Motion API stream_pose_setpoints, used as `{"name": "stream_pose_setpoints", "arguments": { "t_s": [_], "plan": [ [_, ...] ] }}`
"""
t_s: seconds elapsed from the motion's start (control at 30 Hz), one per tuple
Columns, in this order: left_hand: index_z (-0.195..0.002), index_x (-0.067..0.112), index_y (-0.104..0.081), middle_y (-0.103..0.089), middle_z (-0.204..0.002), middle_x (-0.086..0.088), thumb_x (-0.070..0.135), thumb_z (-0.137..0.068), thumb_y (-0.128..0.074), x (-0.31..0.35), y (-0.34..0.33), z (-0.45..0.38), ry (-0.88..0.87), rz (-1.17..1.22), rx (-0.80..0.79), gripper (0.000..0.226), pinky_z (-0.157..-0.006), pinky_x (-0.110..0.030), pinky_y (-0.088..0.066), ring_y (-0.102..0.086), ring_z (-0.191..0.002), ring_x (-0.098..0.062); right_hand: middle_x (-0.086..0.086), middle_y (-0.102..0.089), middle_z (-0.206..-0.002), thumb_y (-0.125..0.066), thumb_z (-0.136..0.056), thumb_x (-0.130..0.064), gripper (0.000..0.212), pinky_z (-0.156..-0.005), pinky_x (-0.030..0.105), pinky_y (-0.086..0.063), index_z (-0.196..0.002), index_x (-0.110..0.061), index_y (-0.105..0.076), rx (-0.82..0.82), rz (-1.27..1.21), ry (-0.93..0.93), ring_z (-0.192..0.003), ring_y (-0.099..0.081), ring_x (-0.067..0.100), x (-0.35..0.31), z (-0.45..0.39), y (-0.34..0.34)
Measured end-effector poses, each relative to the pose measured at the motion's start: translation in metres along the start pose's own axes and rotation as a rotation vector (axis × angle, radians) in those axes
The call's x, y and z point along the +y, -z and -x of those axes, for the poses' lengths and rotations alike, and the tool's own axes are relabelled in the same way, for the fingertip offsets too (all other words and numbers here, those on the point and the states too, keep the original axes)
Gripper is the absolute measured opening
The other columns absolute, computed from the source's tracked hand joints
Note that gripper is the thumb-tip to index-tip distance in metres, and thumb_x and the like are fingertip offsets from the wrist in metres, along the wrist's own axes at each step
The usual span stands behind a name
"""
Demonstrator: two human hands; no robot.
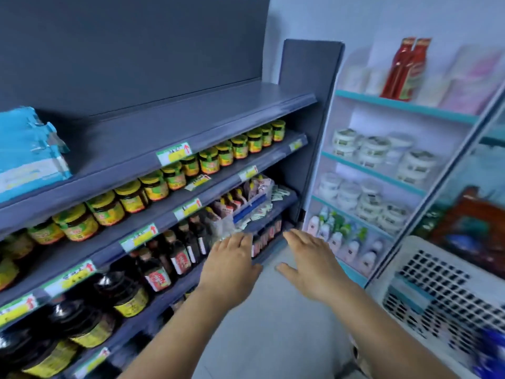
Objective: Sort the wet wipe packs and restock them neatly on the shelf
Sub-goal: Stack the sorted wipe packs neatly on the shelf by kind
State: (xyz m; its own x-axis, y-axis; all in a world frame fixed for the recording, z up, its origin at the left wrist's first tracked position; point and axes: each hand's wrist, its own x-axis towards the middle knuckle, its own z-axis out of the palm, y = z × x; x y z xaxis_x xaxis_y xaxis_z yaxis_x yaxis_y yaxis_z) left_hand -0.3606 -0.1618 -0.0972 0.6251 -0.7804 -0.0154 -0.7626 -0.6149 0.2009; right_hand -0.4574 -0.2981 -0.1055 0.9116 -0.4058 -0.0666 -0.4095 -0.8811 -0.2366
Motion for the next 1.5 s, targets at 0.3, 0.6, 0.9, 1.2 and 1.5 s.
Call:
{"name": "stream_pose_setpoints", "arguments": {
  "t_s": [0.3,0.6,0.9,1.2,1.5],
  "plan": [
    [-0.148,0.019,-0.021,-0.030,-0.151,0.001,0.043,-0.097,-0.043,0.136,-0.059,-0.016,-0.209,0.034,-0.149,0.062,-0.113,-0.032,-0.022,-0.029,-0.137,-0.020,0.000,-0.023,-0.156,-0.042,-0.094,-0.050,0.068,-0.116,0.037,-0.015,-0.150,-0.017,-0.020,-0.033,-0.071,-0.285,-0.143,-0.021,0.019,0.133,0.079,-0.015],
    [-0.143,0.021,-0.030,-0.040,-0.143,0.002,0.039,-0.096,-0.046,0.293,-0.136,-0.061,-0.249,0.090,-0.237,0.053,-0.107,-0.028,-0.031,-0.039,-0.128,-0.016,-0.002,-0.025,-0.156,-0.045,-0.094,-0.048,0.065,-0.119,0.036,-0.014,-0.149,-0.021,-0.022,-0.077,-0.181,-0.397,-0.143,-0.022,0.017,0.293,0.129,-0.029],
    [-0.149,0.016,-0.020,-0.031,-0.150,-0.004,0.037,-0.097,-0.046,0.376,-0.233,-0.109,-0.249,-0.002,-0.419,0.062,-0.109,-0.034,-0.032,-0.036,-0.132,-0.023,0.003,-0.032,-0.151,-0.044,-0.097,-0.042,0.060,-0.115,0.036,-0.024,-0.147,-0.014,-0.026,-0.187,-0.197,-0.451,-0.139,-0.029,0.021,0.425,0.143,-0.065],
    [-0.153,0.016,-0.011,-0.017,-0.158,-0.004,0.020,-0.096,-0.054,0.379,-0.332,-0.168,-0.335,-0.134,-0.627,0.071,-0.115,-0.035,-0.023,-0.021,-0.144,-0.025,0.003,-0.039,-0.147,-0.054,-0.094,-0.036,0.061,-0.111,0.036,-0.032,-0.146,-0.016,-0.028,-0.272,-0.316,-0.534,-0.135,-0.037,0.020,0.474,0.123,-0.144],
    [-0.150,0.012,-0.015,-0.021,-0.155,-0.006,-0.002,-0.084,-0.060,0.371,-0.432,-0.216,-0.470,-0.293,-0.758,0.081,-0.110,-0.039,-0.030,-0.024,-0.141,-0.025,0.002,-0.032,-0.151,-0.054,-0.095,-0.032,0.063,-0.112,0.033,-0.027,-0.148,-0.015,-0.024,-0.335,-0.395,-0.642,-0.138,-0.031,0.020,0.502,0.089,-0.226]
  ]
}}
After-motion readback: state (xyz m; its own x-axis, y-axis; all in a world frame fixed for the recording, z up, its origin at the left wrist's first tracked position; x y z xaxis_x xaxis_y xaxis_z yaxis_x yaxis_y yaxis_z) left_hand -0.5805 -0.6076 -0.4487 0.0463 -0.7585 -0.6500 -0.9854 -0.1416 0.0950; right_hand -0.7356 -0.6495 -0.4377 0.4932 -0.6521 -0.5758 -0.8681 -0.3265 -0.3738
